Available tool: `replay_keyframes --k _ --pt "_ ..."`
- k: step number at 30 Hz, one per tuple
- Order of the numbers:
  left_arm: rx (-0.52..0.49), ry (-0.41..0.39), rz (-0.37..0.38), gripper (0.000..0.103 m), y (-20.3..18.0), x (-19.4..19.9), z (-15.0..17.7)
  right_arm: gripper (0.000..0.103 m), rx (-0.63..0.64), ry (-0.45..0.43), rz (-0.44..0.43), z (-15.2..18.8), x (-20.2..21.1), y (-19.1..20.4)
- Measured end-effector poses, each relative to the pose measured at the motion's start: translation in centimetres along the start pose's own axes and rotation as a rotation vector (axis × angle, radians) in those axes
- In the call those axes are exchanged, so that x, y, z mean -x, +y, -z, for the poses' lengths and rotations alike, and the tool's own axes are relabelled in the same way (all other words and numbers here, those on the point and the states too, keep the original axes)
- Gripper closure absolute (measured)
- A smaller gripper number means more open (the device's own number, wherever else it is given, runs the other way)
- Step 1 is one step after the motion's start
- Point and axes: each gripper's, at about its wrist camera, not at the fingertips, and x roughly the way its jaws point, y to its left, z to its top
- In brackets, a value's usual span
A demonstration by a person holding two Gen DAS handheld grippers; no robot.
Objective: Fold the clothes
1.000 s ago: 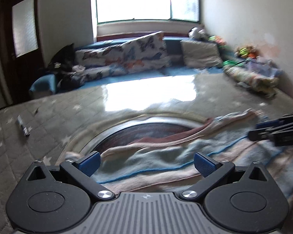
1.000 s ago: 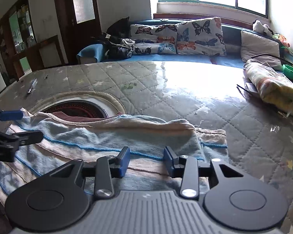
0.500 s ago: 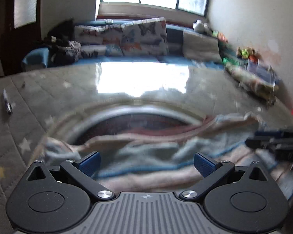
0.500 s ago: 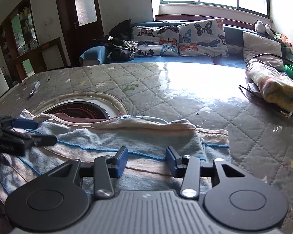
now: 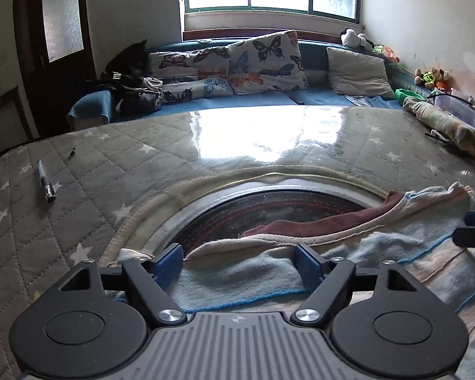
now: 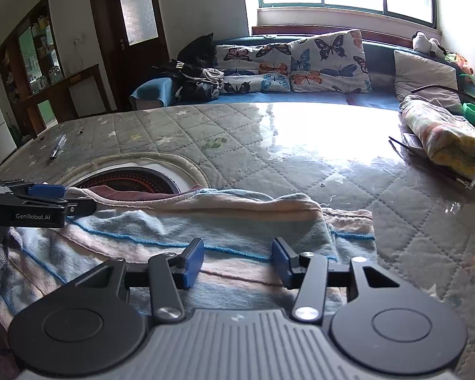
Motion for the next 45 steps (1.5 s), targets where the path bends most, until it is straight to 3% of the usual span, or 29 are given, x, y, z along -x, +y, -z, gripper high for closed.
replay_keyframes --k 6,12,18,23,28,35,40,45 --pt "-0.019 -0.077 0.02 0.025 1.1 3.2 0.2 0.054 -0.001 0.001 -0.002 0.0 0.0 -0.1" --pt "-0.124 -0.017 -0.072 0.028 1.9 3.4 3.2 0.053 -0.001 0.001 0.001 0.1 -0.1 0.0" --pt "-0.119 -0.018 -0.104 0.027 3.5 4.8 4.1 0.053 -0.001 0.006 0.005 0.0 0.0 0.1" --pt "-0.147 -0.011 -0.114 0.013 3.8 6.3 5.8 0.051 -0.002 0.006 0.008 0.0 0.0 0.1" --pt "-0.098 -0.005 -0.125 0.007 5.5 7.6 7.2 0.05 0.001 0.009 0.009 0.1 0.0 0.1" --pt "-0.072 -0.018 -0.164 0.006 7.2 10.4 8.7 0.049 0.008 0.011 0.011 0.1 0.1 0.1" --pt "-0.072 -0.033 -0.123 0.005 6.5 12.6 9.7 0.049 0.013 0.012 0.016 0.1 0.0 0.3" --pt "-0.098 -0.015 -0.133 0.003 6.2 12.7 11.0 0.048 0.013 0.013 0.019 0.1 0.1 0.3"
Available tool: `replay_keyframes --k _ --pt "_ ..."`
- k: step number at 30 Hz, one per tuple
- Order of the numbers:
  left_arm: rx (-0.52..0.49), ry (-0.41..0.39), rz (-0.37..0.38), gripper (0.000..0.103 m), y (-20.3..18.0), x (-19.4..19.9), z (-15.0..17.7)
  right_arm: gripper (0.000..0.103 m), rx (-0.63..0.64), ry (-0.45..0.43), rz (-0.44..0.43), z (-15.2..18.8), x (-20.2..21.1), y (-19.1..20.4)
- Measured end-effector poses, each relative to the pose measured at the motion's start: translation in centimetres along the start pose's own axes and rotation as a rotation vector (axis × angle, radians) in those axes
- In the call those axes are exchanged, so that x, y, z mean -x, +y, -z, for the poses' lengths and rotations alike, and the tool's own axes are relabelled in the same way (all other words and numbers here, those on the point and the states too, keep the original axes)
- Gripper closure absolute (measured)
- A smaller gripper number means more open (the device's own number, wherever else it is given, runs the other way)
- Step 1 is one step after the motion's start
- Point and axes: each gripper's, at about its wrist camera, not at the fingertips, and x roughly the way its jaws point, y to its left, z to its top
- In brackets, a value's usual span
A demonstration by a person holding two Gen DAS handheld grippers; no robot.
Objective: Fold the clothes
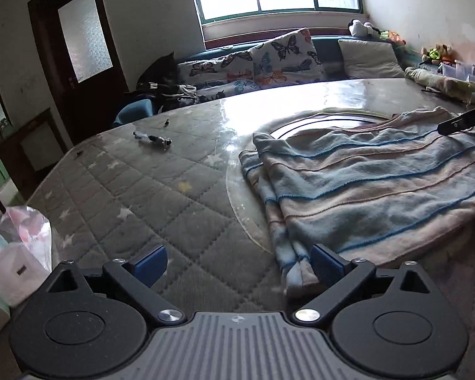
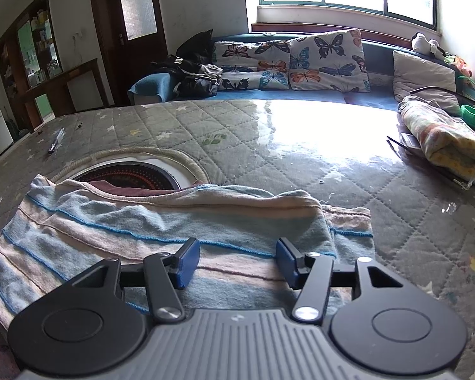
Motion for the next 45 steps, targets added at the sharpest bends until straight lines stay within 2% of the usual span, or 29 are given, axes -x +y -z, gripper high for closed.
replay_keyframes --k 4,10,12,15,18,23,26,30,38,42,45 --pt "0.007 -0.009 -0.017 0.004 0.1 0.8 -0.6 0.048 0.0 -0.001 0.0 0.0 0.4 -0.1" --pt "-0.022 -0.052 0.047 0.004 -2.0 1.4 -1.3 0.048 0.006 -0.026 -0.013 0.6 2.8 0.4" --pt "-0.031 -0.038 0.058 0.004 -2.5 0.8 -1.2 0.047 0.012 -0.023 -0.021 1.3 3.8 0.5" --pt "-0.052 -0.01 0.032 0.004 -2.6 0.0 -0.4 0.045 0.033 -0.013 -0.019 2.6 5.1 0.6" --pt "-0.029 -0.002 0.035 0.004 -2.0 -0.1 -0.1 0.045 0.059 0.0 0.01 3.8 5.8 0.4" --pt "-0.019 -0.035 0.04 0.003 -2.3 0.8 -1.0 0.045 0.124 -0.019 0.062 5.7 7.9 0.8" --pt "-0.028 -0.046 0.062 0.003 -3.2 0.6 -1.5 0.044 0.145 -0.038 0.055 6.6 9.0 1.3" --pt "-0.046 -0.006 0.064 0.003 -4.0 -0.7 -1.2 0.042 0.099 0.003 0.028 7.6 9.0 0.1" --pt "0.017 -0.01 0.063 0.003 -2.6 -0.7 -1.3 0.042 0.055 -0.051 0.032 5.7 10.0 -0.6" --pt "0.028 0.008 0.059 0.003 -2.3 -1.2 -0.9 0.043 0.025 -0.036 0.002 5.0 8.3 -0.7" --pt "0.035 0.005 0.057 0.003 -2.0 -1.1 -0.8 0.046 0.029 -0.001 0.023 5.1 6.8 -0.8"
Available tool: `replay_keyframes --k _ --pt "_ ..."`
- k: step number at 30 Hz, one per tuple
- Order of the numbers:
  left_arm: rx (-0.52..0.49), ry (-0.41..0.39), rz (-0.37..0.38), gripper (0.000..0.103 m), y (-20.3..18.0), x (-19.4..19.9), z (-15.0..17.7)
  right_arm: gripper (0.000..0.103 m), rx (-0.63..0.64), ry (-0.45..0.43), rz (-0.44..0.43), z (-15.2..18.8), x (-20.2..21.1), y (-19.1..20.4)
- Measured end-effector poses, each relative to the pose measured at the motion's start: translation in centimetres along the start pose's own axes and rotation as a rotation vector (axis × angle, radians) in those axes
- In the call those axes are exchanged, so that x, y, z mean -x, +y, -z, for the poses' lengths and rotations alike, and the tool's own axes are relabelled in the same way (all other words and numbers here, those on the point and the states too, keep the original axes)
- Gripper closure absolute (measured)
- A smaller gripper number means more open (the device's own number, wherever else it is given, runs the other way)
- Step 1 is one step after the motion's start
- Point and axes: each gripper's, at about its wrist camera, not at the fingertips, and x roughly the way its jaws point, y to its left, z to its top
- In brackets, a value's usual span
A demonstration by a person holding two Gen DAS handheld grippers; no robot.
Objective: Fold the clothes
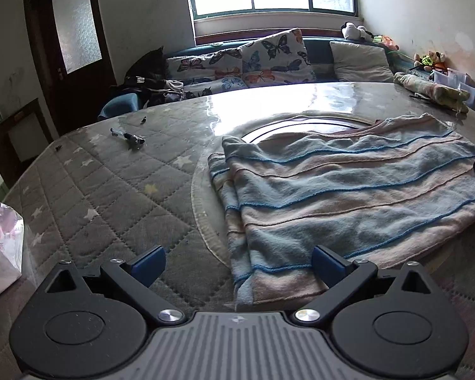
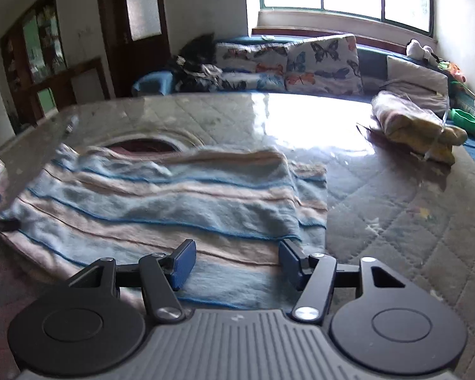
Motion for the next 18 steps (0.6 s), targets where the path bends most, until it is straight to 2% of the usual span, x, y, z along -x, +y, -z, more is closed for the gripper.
replay_keyframes --k 6,12,18 --pt "0.03 -0.02 -0.015 0.003 0.9 0.3 -0.2 0.046 0.056 -0.01 0.014 -1.3 0.4 1.9" --pt "0.115 -0.049 -0.058 0.003 3.9 1.4 -0.3 0.046 0.19 -0.006 -0.092 -2.9 -0.3 7.9" --pt "0.174 -0.067 -0.09 0.0 6.1 2.5 0.3 0.046 0.335 0.002 -0.241 -3.3 -1.3 16.1"
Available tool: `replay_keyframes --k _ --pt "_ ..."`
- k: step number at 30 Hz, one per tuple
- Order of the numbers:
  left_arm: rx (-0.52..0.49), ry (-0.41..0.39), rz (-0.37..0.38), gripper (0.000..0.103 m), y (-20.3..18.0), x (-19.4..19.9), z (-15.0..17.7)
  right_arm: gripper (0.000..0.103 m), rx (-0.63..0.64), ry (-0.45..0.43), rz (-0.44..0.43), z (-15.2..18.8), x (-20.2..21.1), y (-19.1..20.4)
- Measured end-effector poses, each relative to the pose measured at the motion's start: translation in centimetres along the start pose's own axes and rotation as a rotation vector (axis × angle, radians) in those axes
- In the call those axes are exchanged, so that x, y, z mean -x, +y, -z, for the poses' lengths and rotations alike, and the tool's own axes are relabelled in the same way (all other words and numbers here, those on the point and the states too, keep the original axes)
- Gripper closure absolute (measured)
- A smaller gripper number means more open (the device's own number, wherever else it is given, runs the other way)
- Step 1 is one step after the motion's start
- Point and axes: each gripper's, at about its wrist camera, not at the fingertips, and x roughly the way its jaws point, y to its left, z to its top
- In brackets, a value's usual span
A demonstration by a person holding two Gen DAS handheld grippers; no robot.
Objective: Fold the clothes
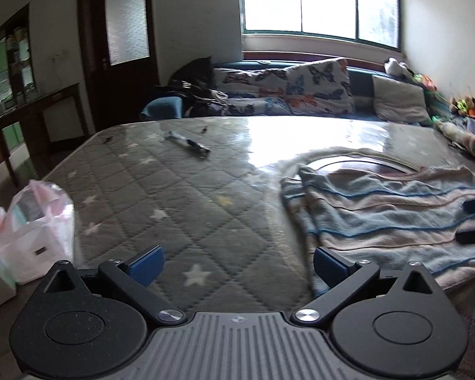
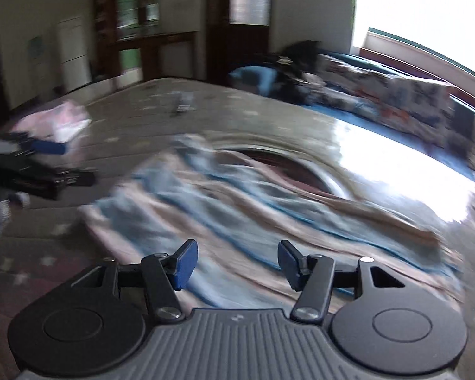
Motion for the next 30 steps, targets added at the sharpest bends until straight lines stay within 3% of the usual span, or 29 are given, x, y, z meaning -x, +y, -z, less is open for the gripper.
replay_keyframes --k 4,8,15,21,30 --pt "0.036 -0.004 -0.019 0.0 1.3 0.4 0.2 0.046 0.113 0.011 -0.093 -1.0 -1.8 5.1" --pt "0.072 -0.003 -0.029 0.0 2.5 0.6 0.5 0.047 0.24 0.018 -0.125 -1.0 -3.4 9.2" --pt "0.094 0.009 -0.019 0.0 2.8 0.4 0.7 0.048 0.274 0.016 -0.13 -1.2 -4.3 11.2" --pt "0.096 0.009 0.016 0.0 2.0 0.2 0.6 0.048 0.192 0.02 -0.098 -0.9 -3.6 9.3" --pt "0.073 0.009 0.048 0.0 0.2 -0.2 0.1 0.048 0.02 0.035 0.046 0.1 -1.7 1.5"
